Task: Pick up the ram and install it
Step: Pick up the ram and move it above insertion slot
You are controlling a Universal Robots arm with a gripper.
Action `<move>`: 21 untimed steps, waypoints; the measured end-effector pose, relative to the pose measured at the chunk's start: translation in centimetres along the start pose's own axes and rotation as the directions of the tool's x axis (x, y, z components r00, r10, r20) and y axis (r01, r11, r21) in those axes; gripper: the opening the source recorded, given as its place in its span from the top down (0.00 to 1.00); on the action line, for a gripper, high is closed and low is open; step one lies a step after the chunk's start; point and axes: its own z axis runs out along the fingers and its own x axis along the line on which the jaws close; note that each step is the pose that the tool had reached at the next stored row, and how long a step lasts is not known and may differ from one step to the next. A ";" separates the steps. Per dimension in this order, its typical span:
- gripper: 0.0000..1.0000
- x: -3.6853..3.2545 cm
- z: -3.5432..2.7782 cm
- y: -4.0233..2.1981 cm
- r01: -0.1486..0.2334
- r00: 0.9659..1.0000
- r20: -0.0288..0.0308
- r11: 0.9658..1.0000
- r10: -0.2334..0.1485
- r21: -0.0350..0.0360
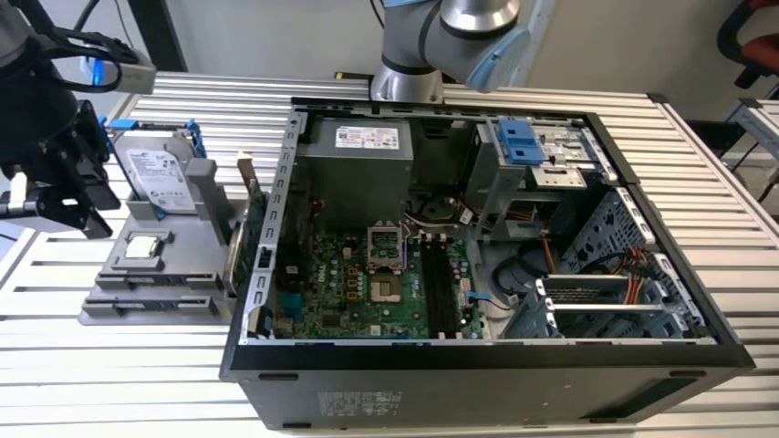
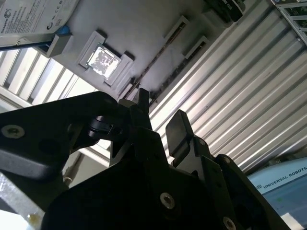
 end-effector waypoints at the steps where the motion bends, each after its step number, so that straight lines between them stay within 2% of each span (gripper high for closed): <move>1: 0.00 0.00 0.00 0.00 0.000 1.000 0.000 1.000 0.000 0.000; 11: 0.00 0.01 0.28 0.01 0.000 1.000 0.000 1.000 0.000 0.000; 12: 0.00 0.04 0.95 0.04 0.000 1.000 0.000 1.000 0.000 0.000; 21: 0.00 0.04 1.36 0.22 0.000 1.000 0.000 1.000 0.000 0.000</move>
